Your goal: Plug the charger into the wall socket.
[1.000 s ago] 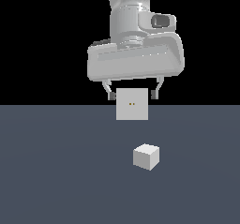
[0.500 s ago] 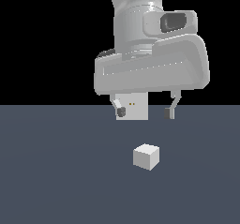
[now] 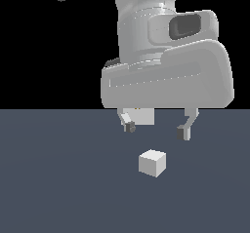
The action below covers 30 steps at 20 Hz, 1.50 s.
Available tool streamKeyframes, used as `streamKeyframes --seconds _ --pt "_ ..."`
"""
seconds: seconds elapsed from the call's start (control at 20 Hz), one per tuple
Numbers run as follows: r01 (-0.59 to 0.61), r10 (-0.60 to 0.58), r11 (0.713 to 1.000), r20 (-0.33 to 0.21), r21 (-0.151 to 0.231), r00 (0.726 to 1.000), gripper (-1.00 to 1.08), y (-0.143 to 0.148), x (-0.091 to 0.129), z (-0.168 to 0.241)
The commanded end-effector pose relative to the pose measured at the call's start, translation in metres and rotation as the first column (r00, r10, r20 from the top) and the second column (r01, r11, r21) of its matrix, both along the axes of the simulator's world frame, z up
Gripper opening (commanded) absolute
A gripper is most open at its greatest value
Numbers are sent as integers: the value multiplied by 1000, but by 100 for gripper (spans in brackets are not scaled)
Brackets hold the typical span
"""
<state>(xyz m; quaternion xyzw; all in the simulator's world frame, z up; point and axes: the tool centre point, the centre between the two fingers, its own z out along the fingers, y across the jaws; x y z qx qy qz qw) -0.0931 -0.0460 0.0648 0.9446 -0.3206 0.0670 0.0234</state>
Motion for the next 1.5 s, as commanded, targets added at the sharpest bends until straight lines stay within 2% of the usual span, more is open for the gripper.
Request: streamKeyframes --seconds 0.0,0.55,1.05,1.35,1.4,1.45 --pt "15 -15 1000 4 -1 1000 100 0 -2 -2" --pt "17 -17 1000 4 -1 1000 100 0 -2 -7" --pt "17 -17 1000 4 -1 1000 100 0 -3 -44" --pt "17 -17 1000 4 -1 1000 100 0 -3 -53" --pt "17 -17 1000 4 -1 1000 -100 0 -3 -53" --pt "17 -17 1000 4 -1 1000 -100 0 -3 -53"
